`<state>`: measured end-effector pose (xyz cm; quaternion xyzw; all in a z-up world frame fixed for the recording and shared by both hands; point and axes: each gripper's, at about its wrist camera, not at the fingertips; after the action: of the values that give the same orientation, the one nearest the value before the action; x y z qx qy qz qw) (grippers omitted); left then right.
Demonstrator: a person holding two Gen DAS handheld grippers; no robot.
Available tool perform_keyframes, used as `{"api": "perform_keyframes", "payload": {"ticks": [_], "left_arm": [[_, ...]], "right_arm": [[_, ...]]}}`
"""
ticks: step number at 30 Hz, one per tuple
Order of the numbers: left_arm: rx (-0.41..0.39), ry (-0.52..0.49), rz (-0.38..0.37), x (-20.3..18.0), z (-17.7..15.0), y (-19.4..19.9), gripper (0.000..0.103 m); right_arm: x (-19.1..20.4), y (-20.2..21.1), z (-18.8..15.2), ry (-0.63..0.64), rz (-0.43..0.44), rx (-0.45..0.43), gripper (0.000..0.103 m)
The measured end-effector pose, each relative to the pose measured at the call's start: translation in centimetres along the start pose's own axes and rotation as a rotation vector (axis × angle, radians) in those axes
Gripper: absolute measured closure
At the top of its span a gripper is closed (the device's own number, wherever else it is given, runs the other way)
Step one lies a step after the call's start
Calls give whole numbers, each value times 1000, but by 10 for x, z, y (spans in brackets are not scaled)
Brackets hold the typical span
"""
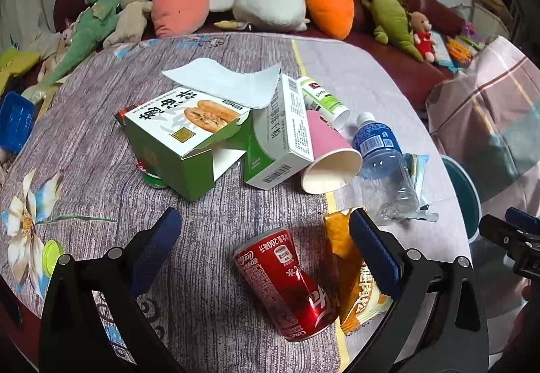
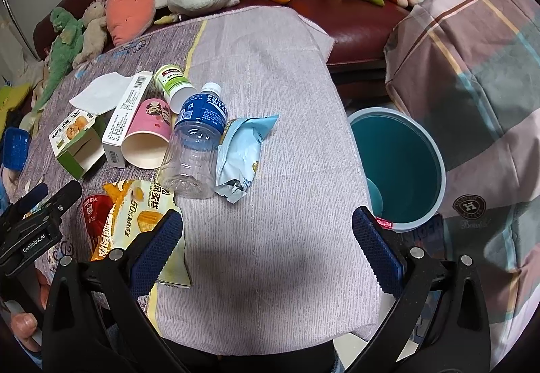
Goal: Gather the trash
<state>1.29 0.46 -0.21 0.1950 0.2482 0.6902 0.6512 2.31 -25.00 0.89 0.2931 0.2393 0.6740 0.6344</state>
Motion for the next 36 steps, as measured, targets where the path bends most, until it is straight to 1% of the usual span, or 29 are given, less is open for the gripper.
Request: {"api": "perform_keyframes", "payload": {"ticks": [16,32,36], "left_arm": [[-12,-32,1,-3,6,2,4],[-10,-30,4,-2,9,1,4],[-6,-19,4,3,14,0,4]], "right_arm": [[2,-5,8,3,1,10,6],[12,-5,18,18,10,11,6],[14,-4,21,24,15,9,6]]}}
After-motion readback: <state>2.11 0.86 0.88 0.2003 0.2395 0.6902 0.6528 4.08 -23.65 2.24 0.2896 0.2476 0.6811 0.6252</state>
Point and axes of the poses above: each gripper's, at about its wrist camera, not at the fingertips, and y roughly against the way its jaws point, x to its left, z to its top, and after that the axes turned 15 degrees about -x, right-handed
